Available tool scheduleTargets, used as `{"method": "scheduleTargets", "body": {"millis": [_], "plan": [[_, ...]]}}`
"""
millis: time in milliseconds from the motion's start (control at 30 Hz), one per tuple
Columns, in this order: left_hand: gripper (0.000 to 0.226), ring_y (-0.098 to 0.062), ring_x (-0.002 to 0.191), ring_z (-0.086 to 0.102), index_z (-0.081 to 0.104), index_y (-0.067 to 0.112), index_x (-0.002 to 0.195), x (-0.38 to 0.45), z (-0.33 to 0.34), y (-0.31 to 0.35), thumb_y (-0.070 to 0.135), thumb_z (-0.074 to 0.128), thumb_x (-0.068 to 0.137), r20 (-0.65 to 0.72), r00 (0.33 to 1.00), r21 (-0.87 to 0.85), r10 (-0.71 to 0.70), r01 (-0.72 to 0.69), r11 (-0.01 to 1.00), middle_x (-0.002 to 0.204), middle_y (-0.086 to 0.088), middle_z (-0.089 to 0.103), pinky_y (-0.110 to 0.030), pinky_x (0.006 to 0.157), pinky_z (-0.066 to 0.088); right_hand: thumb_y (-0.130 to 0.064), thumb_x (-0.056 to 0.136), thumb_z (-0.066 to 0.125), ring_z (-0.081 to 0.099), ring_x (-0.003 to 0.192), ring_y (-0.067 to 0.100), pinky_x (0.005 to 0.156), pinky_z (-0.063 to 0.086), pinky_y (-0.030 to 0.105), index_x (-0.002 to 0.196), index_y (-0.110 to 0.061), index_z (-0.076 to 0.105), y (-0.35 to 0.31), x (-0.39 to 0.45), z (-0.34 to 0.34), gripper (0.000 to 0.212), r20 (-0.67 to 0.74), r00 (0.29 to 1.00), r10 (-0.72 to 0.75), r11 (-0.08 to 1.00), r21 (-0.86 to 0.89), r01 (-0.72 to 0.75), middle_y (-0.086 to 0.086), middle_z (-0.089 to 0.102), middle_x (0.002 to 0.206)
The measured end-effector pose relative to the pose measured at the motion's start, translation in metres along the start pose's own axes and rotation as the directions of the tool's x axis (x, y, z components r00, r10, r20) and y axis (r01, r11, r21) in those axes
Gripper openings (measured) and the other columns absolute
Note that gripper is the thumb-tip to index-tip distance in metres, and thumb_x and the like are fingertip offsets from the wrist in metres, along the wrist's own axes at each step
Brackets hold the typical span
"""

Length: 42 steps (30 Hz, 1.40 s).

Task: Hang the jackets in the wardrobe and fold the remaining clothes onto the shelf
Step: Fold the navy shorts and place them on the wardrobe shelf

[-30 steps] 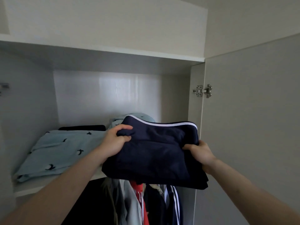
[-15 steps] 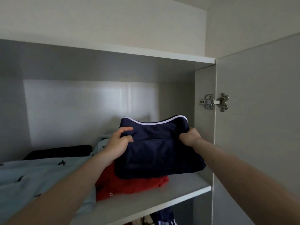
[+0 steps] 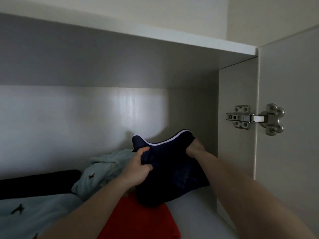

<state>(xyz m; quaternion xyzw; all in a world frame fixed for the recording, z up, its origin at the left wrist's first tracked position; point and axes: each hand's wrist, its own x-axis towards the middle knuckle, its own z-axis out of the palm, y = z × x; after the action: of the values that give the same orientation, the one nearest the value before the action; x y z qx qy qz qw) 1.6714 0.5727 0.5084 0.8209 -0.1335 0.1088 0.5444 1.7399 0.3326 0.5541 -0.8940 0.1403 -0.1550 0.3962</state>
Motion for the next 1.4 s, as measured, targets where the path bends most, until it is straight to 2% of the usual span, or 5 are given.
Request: {"method": "scheduleTargets", "body": {"millis": [300,467,667,967,1400], "plan": [[0.093,-0.004,0.097,0.066,0.036,0.049,0.142,0.064,0.047,-0.033,0.004,0.062,0.065,0.299,0.954,-0.096,-0.015,0.046,0.994,0.120,0.004,0.063,-0.016,0.072,0.052,-0.011,0.094,0.061,0.057,0.123,0.036,0.107,0.045,0.049,0.138,-0.011,0.048,0.013,0.068,0.026,0.046,-0.210,0.974,0.078,0.991,-0.092,-0.099,0.014,0.058,0.135],[0.099,-0.012,0.134,0.047,0.021,0.038,0.156,0.095,0.075,-0.043,-0.005,0.061,0.077,0.361,0.930,0.043,0.065,-0.086,0.995,0.151,0.000,0.043,-0.030,0.109,0.045,-0.007,0.096,0.055,0.048,0.131,0.033,0.109,0.038,0.047,0.141,-0.013,0.045,0.021,0.079,0.040,0.047,-0.403,0.915,-0.013,0.981,-0.183,-0.067,0.012,0.052,0.143],[0.105,-0.007,0.121,0.050,0.009,0.045,0.158,0.112,0.081,-0.056,0.031,0.078,0.079,0.523,0.851,0.337,-0.044,-0.159,0.928,0.138,0.007,0.052,-0.020,0.096,0.043,-0.016,0.089,0.061,0.038,0.141,0.032,0.117,0.035,0.041,0.152,-0.018,0.038,0.044,0.041,0.077,0.067,-0.169,0.975,-0.145,0.978,-0.171,0.116,0.010,0.041,0.154],[0.063,-0.016,0.135,0.046,0.045,0.036,0.142,0.082,-0.014,-0.065,0.050,0.053,0.081,0.244,0.927,0.771,0.287,-0.364,0.522,0.150,0.010,0.048,-0.034,0.113,0.036,-0.063,0.099,0.035,0.011,0.155,0.024,0.123,0.002,0.058,0.152,-0.042,0.039,0.105,-0.001,0.130,0.057,0.105,0.993,-0.048,0.956,-0.283,0.076,-0.007,0.023,0.167],[0.084,-0.029,0.149,0.031,0.027,0.043,0.157,0.041,-0.041,-0.147,0.086,0.021,0.085,0.018,0.959,0.857,0.284,-0.161,0.489,0.163,0.002,0.034,-0.057,0.123,0.013,-0.066,0.099,0.027,0.007,0.156,0.028,0.122,-0.001,0.063,0.156,-0.041,0.032,0.098,0.026,0.143,0.063,0.081,0.997,0.010,0.909,-0.416,0.024,-0.005,0.020,0.168]]}}
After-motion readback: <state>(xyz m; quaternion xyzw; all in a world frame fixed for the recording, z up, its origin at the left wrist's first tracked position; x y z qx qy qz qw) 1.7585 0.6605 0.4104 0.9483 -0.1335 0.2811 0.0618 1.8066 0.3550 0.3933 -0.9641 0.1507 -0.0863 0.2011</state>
